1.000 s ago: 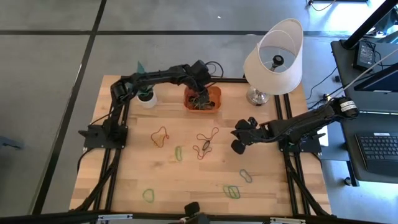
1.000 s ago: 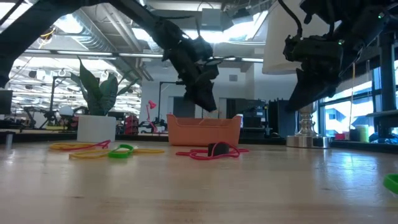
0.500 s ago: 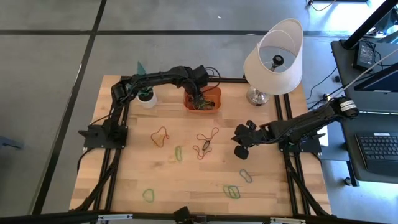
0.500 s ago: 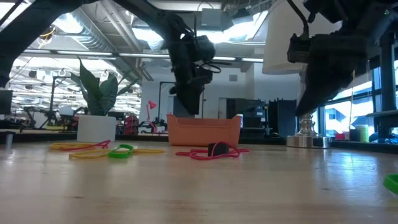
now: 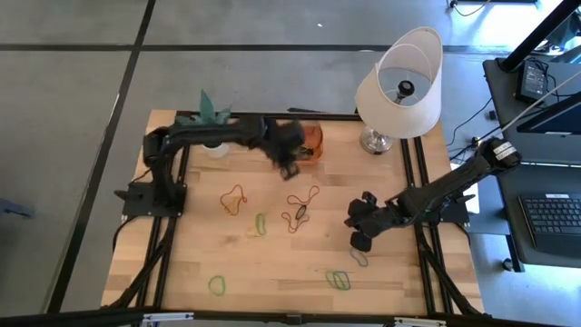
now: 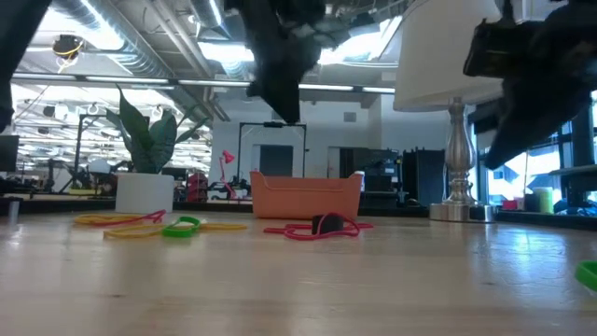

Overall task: Pick and place rubber bands into bin
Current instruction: Put the right green rubber band into the orange bin

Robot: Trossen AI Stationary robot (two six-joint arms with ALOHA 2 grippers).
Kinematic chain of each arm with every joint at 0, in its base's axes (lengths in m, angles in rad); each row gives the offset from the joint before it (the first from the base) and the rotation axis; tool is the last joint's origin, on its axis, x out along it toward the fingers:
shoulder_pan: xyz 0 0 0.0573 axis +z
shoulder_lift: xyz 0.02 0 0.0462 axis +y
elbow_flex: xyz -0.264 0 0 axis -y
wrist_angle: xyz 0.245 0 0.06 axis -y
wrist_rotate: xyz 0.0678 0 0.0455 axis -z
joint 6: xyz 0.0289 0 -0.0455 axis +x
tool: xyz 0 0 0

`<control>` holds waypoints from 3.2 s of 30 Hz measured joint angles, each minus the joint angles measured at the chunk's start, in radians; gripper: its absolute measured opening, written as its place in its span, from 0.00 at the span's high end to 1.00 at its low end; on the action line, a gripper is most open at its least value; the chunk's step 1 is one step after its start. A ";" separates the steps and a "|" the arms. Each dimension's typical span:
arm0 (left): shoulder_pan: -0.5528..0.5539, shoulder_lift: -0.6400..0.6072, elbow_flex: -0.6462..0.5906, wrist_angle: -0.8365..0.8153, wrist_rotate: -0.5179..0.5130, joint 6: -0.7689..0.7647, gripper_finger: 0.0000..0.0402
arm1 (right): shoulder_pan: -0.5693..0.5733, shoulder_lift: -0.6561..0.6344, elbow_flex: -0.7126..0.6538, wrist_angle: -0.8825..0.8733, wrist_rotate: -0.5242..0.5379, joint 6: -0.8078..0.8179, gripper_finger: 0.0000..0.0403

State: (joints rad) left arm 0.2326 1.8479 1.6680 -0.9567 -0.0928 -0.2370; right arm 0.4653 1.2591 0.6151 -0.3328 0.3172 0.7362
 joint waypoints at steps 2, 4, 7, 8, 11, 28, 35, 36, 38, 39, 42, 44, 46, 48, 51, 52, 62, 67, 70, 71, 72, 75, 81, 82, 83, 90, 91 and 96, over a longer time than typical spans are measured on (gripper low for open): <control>-0.060 -0.037 -0.052 0.004 0.010 -0.020 0.91 | 0.023 0.000 0.000 0.006 0.000 0.048 0.99; -0.119 -0.070 -0.110 0.026 0.041 -0.048 0.97 | 0.034 0.000 0.000 0.009 0.000 0.078 0.99; -0.199 -0.125 -0.219 0.063 0.051 -0.108 0.99 | 0.037 0.000 0.000 0.017 0.002 0.052 0.99; -0.224 -0.141 -0.261 0.094 0.051 -0.135 0.99 | 0.037 0.000 0.000 0.024 0.003 0.043 0.99; -0.300 -0.196 -0.396 0.179 0.057 -0.229 1.00 | 0.032 0.000 0.000 0.057 0.003 0.017 0.99; -0.569 -0.596 -0.917 0.379 -0.004 -0.538 1.00 | 0.048 0.266 0.429 -0.219 -0.030 -0.031 1.00; -0.639 -0.743 -0.993 0.372 -0.023 -0.555 0.99 | 0.051 0.513 0.719 -0.514 -0.216 0.099 0.99; -0.646 -0.756 -0.998 0.373 -0.027 -0.553 0.99 | 0.054 0.539 0.744 -0.531 -0.237 0.105 0.98; -0.655 -0.778 -1.006 0.373 -0.026 -0.538 0.99 | 0.061 0.580 0.782 -0.577 -0.263 0.129 0.95; -0.663 -0.789 -1.007 0.365 -0.029 -0.532 1.00 | 0.067 0.600 0.798 -0.583 -0.266 0.145 0.94; -0.678 -0.807 -1.007 0.373 -0.031 -0.527 1.00 | 0.082 0.637 0.808 -0.600 -0.270 0.178 0.89; -0.690 -0.820 -1.008 0.367 -0.035 -0.528 0.99 | 0.089 0.652 0.809 -0.595 -0.270 0.223 0.86; -0.697 -0.824 -1.007 0.380 -0.039 -0.516 0.99 | 0.095 0.660 0.807 -0.596 -0.285 0.272 0.83; -0.704 -0.828 -1.007 0.364 -0.037 -0.489 1.00 | 0.102 0.668 0.806 -0.588 -0.290 0.310 0.80; -0.714 -0.828 -1.007 0.367 -0.051 -0.461 1.00 | 0.114 0.677 0.806 -0.565 -0.290 0.336 0.75; -0.718 -0.828 -1.007 0.364 -0.057 -0.452 1.00 | 0.118 0.679 0.806 -0.547 -0.291 0.337 0.74; -0.725 -0.828 -1.007 0.365 -0.077 -0.357 1.00 | 0.143 0.717 0.806 -0.486 -0.291 0.332 0.68; -0.725 -0.828 -1.007 0.362 -0.109 -0.269 0.99 | 0.143 0.760 0.805 -0.469 -0.293 0.333 0.68; -0.725 -0.828 -1.007 0.362 -0.112 -0.227 1.00 | 0.143 0.774 0.805 -0.438 -0.294 0.332 0.68; -0.725 -0.828 -1.007 0.362 -0.116 -0.214 1.00 | 0.143 0.777 0.805 -0.423 -0.295 0.332 0.68; -0.725 -0.828 -1.007 0.362 -0.117 -0.205 1.00 | 0.143 0.779 0.805 -0.417 -0.296 0.333 0.68; -0.725 -0.827 -1.007 0.362 -0.130 -0.190 0.99 | 0.146 0.795 0.805 -0.409 -0.314 0.335 0.70; -0.725 -0.827 -1.007 0.360 -0.131 -0.186 1.00 | 0.157 0.831 0.811 -0.419 -0.326 0.333 0.76; -0.725 -0.827 -1.007 0.359 -0.131 -0.186 1.00 | 0.157 0.835 0.810 -0.420 -0.324 0.334 0.78; -0.725 -0.827 -1.007 0.358 -0.131 -0.186 0.99 | 0.157 0.836 0.810 -0.422 -0.324 0.336 0.81; -0.725 -0.827 -1.007 0.355 -0.131 -0.175 1.00 | 0.153 0.830 0.857 -0.482 -0.280 0.346 0.97; -0.725 -0.827 -1.007 0.355 -0.133 -0.175 1.00 | 0.154 0.825 0.874 -0.512 -0.272 0.351 0.97; -0.707 -0.827 -1.007 0.359 -0.155 -0.176 1.00 | 0.152 0.749 0.932 -0.630 -0.230 0.360 0.99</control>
State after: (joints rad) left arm -0.4747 1.0206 0.6605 -0.5972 -0.2481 -0.4126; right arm 0.6178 2.0078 1.5467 -0.9629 0.0869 1.0958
